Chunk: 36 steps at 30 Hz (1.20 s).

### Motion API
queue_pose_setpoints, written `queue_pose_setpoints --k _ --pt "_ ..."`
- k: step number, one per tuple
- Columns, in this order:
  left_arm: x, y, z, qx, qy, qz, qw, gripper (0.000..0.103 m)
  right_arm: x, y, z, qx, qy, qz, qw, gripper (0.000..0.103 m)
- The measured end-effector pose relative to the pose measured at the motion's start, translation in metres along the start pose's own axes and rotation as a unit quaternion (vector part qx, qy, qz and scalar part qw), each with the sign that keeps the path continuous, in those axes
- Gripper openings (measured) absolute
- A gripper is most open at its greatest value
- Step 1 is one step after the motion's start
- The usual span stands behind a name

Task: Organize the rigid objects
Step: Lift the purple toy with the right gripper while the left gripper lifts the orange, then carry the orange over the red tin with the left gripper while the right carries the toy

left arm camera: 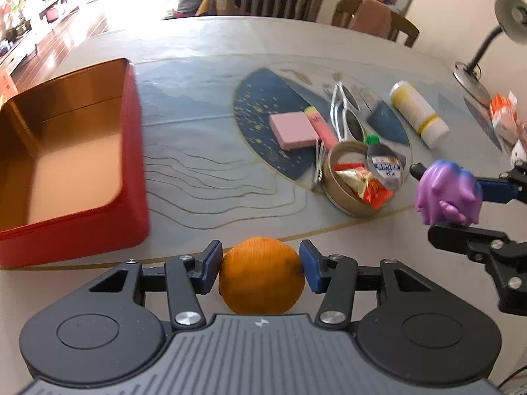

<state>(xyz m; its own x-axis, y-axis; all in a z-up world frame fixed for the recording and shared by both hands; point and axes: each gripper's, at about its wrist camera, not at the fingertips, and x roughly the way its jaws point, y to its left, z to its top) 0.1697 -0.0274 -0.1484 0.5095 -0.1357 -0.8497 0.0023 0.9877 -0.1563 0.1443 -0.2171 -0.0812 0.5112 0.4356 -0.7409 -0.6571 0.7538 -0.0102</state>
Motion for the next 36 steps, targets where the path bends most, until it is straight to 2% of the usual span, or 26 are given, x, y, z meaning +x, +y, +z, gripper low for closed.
queue_pose_setpoints --k 5,7,8,9,13,15,18,19,20,21,23,28,30,32,36 --pt "-0.033 0.017 0.007 -0.023 -0.022 -0.008 0.9995 0.047 0.003 0.011 0.017 -0.015 -0.011 0.014 1.0 0.052" --pt "-0.045 0.025 0.009 -0.027 -0.034 -0.01 0.999 0.042 0.005 0.018 0.025 -0.024 -0.017 0.02 0.999 0.052" --pt "-0.049 0.029 0.01 -0.025 -0.04 -0.005 0.9989 0.03 0.006 0.022 0.029 -0.031 -0.02 0.023 0.999 0.052" --pt "-0.05 0.032 0.01 -0.024 -0.041 0.0 0.9989 0.012 0.007 0.027 0.033 -0.037 -0.023 0.023 0.999 0.052" --pt "-0.038 0.043 0.013 -0.01 -0.036 0.008 0.9993 0.012 0.014 0.038 0.046 -0.044 -0.027 0.025 0.998 0.052" --pt "-0.029 0.042 0.015 0.005 -0.037 0.035 0.9987 0.012 0.016 0.042 0.048 -0.045 -0.025 0.023 0.998 0.052" --pt "-0.033 0.044 0.017 0.01 -0.048 0.016 0.9987 0.013 0.016 0.044 0.049 -0.043 -0.026 0.02 0.999 0.052" --pt "-0.034 0.042 0.019 0.015 -0.055 0.013 0.9983 0.018 0.015 0.043 0.048 -0.041 -0.025 0.02 0.999 0.052" --pt "-0.034 0.04 0.022 0.019 -0.058 0.015 0.998 0.034 0.014 0.042 0.047 -0.039 -0.024 0.019 0.999 0.052" --pt "-0.033 0.037 0.026 0.019 -0.061 0.017 0.9978 0.057 0.014 0.04 0.046 -0.036 -0.023 0.018 0.999 0.052" --pt "-0.03 0.032 0.034 0.021 -0.08 0.031 0.9961 0.081 0.014 0.035 0.045 -0.03 -0.023 0.017 0.999 0.052" --pt "-0.008 0.011 0.052 0.046 -0.096 0.079 0.9912 0.081 0.015 0.019 0.036 -0.017 -0.018 0.018 1.0 0.052" --pt "0.006 0.003 0.059 0.059 -0.103 0.123 0.9853 0.081 0.016 0.011 0.033 -0.013 -0.015 0.02 1.0 0.052" --pt "0.021 0.001 0.067 0.059 -0.1 0.146 0.9825 0.081 0.018 0.001 0.03 -0.011 -0.012 0.024 1.0 0.052" --pt "0.039 0.001 0.077 0.06 -0.104 0.204 0.9717 0.081 0.024 -0.017 0.026 -0.013 -0.006 0.033 0.999 0.052"
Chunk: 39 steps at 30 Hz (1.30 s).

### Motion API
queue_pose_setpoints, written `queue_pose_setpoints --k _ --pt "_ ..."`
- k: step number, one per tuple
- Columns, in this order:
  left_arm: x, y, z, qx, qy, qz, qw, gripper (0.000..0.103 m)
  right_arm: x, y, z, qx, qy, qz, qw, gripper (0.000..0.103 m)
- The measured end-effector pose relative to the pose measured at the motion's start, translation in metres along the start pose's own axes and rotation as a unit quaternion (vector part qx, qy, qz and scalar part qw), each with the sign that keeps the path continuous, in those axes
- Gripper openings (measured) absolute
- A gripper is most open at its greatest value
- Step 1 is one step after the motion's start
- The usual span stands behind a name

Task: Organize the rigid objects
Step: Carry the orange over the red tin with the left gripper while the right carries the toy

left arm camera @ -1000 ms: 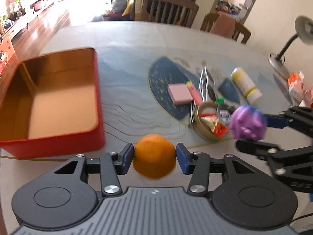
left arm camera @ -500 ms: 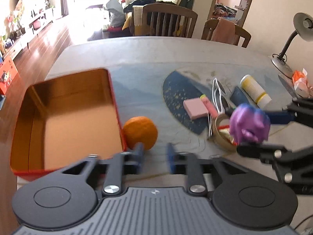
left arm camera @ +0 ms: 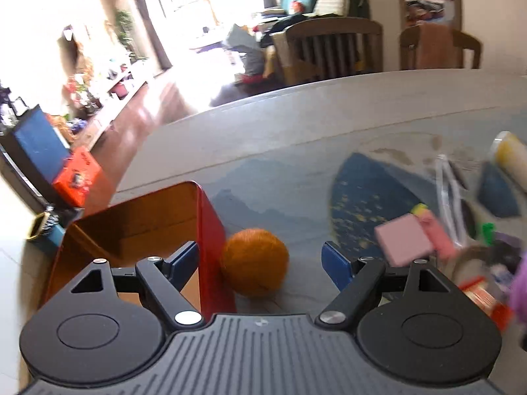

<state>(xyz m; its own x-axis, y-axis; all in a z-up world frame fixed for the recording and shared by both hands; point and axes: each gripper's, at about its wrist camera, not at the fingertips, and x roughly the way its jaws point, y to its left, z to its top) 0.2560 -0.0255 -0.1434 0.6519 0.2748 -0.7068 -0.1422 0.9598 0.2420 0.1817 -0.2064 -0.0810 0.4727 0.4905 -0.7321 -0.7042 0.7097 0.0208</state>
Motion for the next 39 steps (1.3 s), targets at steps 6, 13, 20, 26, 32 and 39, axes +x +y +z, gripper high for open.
queue_pose_setpoints --k 6,13,20,26,32,39 --pt "0.03 -0.001 0.006 -0.028 0.038 0.039 0.9981 0.07 0.008 -0.022 -0.002 -0.005 0.002 0.017 1.0 0.052" --pt "0.017 -0.006 -0.008 -0.035 0.028 0.071 0.9965 0.066 0.009 -0.04 -0.005 -0.01 -0.004 0.037 0.999 0.052" --pt "0.008 -0.017 -0.009 -0.02 0.034 0.06 0.9974 0.066 0.01 -0.049 -0.009 -0.007 -0.002 0.06 0.998 0.052" --pt "-0.02 -0.032 -0.016 0.021 -0.019 0.099 0.9947 0.079 0.013 -0.052 -0.01 0.0 -0.001 0.069 0.998 0.052" --pt "-0.03 -0.058 -0.017 0.065 -0.042 0.075 0.9941 0.082 0.018 -0.053 -0.01 0.001 0.003 0.075 0.997 0.052" --pt "-0.029 -0.061 -0.021 0.037 -0.023 0.008 0.999 0.081 0.019 -0.056 -0.01 0.004 0.004 0.075 0.997 0.052"
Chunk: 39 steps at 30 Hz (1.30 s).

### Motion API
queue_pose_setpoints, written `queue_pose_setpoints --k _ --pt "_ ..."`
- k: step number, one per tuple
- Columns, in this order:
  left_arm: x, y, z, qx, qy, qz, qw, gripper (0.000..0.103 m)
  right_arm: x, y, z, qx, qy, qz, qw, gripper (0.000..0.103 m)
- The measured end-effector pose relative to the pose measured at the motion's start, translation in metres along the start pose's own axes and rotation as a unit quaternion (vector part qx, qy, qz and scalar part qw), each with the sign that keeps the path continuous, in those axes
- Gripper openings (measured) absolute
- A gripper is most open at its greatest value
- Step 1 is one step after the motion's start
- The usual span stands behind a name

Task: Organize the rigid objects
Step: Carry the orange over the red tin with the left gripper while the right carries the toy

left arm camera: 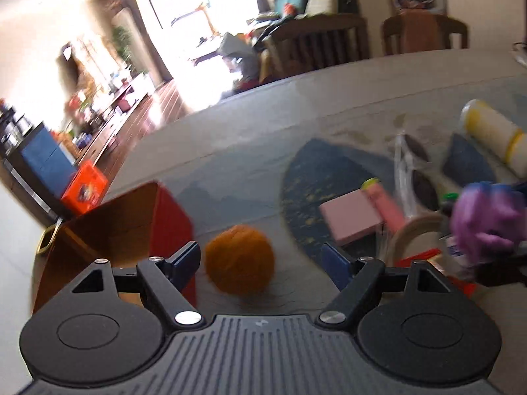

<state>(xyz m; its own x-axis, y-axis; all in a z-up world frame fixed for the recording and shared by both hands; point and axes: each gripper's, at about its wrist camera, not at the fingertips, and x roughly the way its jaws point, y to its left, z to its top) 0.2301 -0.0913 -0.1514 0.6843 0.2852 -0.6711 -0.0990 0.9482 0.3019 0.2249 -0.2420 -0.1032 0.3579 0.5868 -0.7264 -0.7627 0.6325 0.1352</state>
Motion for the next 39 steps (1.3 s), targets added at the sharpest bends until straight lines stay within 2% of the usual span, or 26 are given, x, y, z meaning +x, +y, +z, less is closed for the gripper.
queue_pose_setpoints --k 2,4,5,6,9,12,15,23,26,30,36,39 --pt "0.006 0.002 0.005 -0.003 0.005 0.023 0.9997 0.081 0.0 -0.001 0.0 0.002 -0.001 0.0 1.0 0.052" --pt "0.024 0.012 0.009 -0.028 0.028 0.017 0.9991 0.081 0.0 -0.001 0.0 0.001 -0.001 0.0 1.0 0.052" --pt "0.032 0.015 0.009 -0.037 0.041 0.018 0.9983 0.073 0.0 -0.001 0.0 0.0 -0.001 0.0 1.0 0.052" --pt "0.038 0.017 0.008 -0.041 0.051 0.016 0.9977 0.059 0.0 -0.001 0.0 -0.001 -0.001 0.001 1.0 0.052" --pt "0.038 0.017 0.004 -0.041 0.053 0.023 0.9975 0.053 -0.002 0.001 0.001 -0.004 -0.003 0.001 1.0 0.052" --pt "0.035 0.022 0.004 -0.058 0.053 0.011 0.9968 0.053 -0.001 0.001 0.001 -0.005 0.0 -0.005 1.0 0.052" --pt "0.027 0.022 0.002 -0.064 0.053 0.019 0.9964 0.052 -0.003 0.004 0.003 -0.008 -0.001 -0.013 1.0 0.052" --pt "-0.013 0.048 0.006 -0.101 0.039 -0.013 0.994 0.052 -0.01 0.025 0.018 -0.032 -0.01 -0.03 0.999 0.052" --pt "-0.03 0.067 0.008 -0.118 0.025 -0.027 0.9924 0.052 -0.011 0.041 0.027 -0.043 -0.017 -0.031 0.998 0.052" --pt "-0.043 0.096 0.007 -0.134 0.014 -0.027 0.9905 0.052 -0.008 0.069 0.042 -0.061 -0.025 -0.031 0.997 0.052" --pt "-0.044 0.155 -0.003 -0.157 0.013 -0.01 0.9874 0.052 0.011 0.12 0.073 -0.091 -0.036 -0.017 0.995 0.052" --pt "-0.034 0.183 -0.005 -0.166 0.018 -0.014 0.9858 0.052 0.028 0.144 0.089 -0.105 -0.035 -0.014 0.994 0.052"
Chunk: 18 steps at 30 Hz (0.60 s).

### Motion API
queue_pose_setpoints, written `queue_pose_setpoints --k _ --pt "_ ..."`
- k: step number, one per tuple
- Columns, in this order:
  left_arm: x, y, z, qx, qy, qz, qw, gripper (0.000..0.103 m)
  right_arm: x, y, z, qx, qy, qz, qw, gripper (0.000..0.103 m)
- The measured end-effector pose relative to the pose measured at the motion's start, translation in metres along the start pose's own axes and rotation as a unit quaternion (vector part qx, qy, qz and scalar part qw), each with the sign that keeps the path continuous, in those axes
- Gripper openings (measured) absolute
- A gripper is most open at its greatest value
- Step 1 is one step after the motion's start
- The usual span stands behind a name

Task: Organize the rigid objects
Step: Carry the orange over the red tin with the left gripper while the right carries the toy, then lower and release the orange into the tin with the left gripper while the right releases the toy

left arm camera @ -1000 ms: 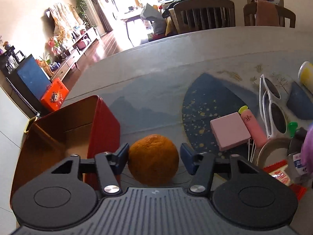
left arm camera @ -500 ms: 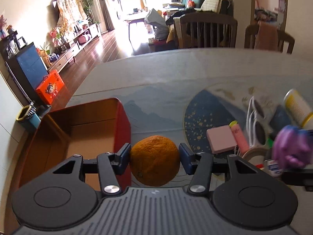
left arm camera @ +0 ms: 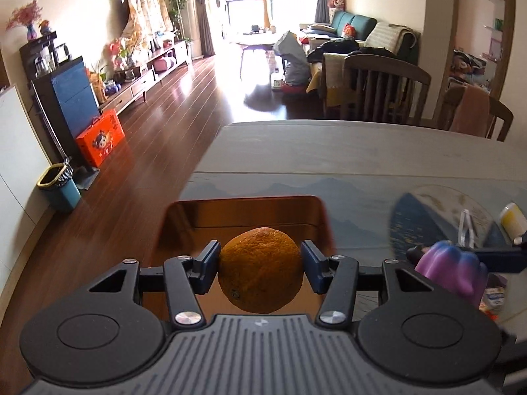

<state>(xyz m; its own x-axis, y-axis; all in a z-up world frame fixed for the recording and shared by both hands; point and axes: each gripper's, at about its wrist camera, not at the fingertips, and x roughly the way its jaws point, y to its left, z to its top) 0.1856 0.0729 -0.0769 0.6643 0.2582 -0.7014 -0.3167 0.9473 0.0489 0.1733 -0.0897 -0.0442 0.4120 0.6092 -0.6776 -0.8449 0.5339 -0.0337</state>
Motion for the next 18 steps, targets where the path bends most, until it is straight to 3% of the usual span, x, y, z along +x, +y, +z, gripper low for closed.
queue_pose_setpoints --k 8,18 --pt "0.047 0.052 0.02 -0.013 0.034 -0.013 0.9993 0.052 0.058 0.036 0.038 -0.002 0.031 0.004 0.999 0.052" --pt "0.096 0.06 0.019 0.024 0.068 -0.033 0.9969 0.053 0.125 0.06 0.042 -0.006 0.089 -0.022 0.996 0.052"
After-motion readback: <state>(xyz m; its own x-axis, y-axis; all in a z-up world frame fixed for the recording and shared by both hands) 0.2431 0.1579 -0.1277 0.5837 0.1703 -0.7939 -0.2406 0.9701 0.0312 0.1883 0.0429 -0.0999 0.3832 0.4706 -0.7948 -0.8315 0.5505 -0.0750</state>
